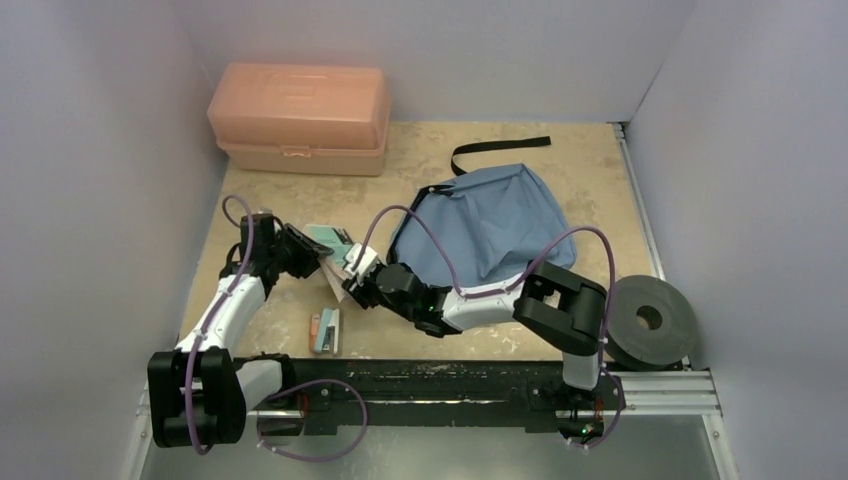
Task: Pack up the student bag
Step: Pick up the book from the center of the board, then place the book in the student bag.
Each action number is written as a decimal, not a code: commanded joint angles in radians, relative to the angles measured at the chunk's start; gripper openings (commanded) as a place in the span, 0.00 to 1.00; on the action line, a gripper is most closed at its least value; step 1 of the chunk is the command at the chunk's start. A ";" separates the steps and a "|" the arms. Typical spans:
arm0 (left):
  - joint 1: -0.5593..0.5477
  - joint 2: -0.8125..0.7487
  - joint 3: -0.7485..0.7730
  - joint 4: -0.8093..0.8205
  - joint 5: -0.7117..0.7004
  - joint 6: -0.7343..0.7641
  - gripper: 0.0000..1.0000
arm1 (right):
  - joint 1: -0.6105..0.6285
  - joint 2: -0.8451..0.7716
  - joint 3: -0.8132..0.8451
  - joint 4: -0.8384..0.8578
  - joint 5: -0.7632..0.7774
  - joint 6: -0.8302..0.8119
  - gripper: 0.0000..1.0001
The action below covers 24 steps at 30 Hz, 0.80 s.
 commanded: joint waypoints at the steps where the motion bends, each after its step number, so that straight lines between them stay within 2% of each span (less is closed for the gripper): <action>1: 0.002 -0.027 0.054 0.035 -0.003 0.066 0.26 | 0.015 -0.109 0.061 -0.133 0.183 0.049 0.62; 2: 0.001 -0.030 0.064 0.025 -0.006 0.084 0.22 | 0.015 -0.141 0.070 -0.214 0.199 0.096 0.70; 4: 0.002 -0.040 0.082 -0.001 -0.017 0.115 0.12 | 0.014 -0.217 0.109 -0.399 0.205 0.169 0.97; 5: 0.001 -0.044 0.089 -0.011 -0.019 0.131 0.09 | 0.012 -0.243 0.128 -0.515 0.211 0.198 0.99; 8: 0.001 -0.048 0.109 -0.040 -0.007 0.172 0.06 | -0.001 -0.282 0.203 -0.782 0.220 0.276 0.99; 11: 0.001 -0.065 0.143 -0.091 0.020 0.233 0.01 | -0.040 -0.315 0.242 -0.951 0.143 0.328 0.99; 14: 0.002 -0.091 0.217 -0.186 0.021 0.307 0.00 | -0.074 -0.348 0.218 -0.987 0.102 0.362 0.99; 18: 0.002 -0.133 0.306 -0.269 0.071 0.373 0.00 | -0.086 -0.265 0.263 -1.086 0.206 0.391 0.99; 20: 0.002 -0.153 0.319 -0.278 0.104 0.398 0.00 | -0.085 -0.206 0.314 -1.157 0.257 0.411 0.98; 24: 0.001 -0.179 0.302 -0.295 0.129 0.412 0.00 | -0.085 -0.168 0.328 -1.136 0.268 0.442 0.94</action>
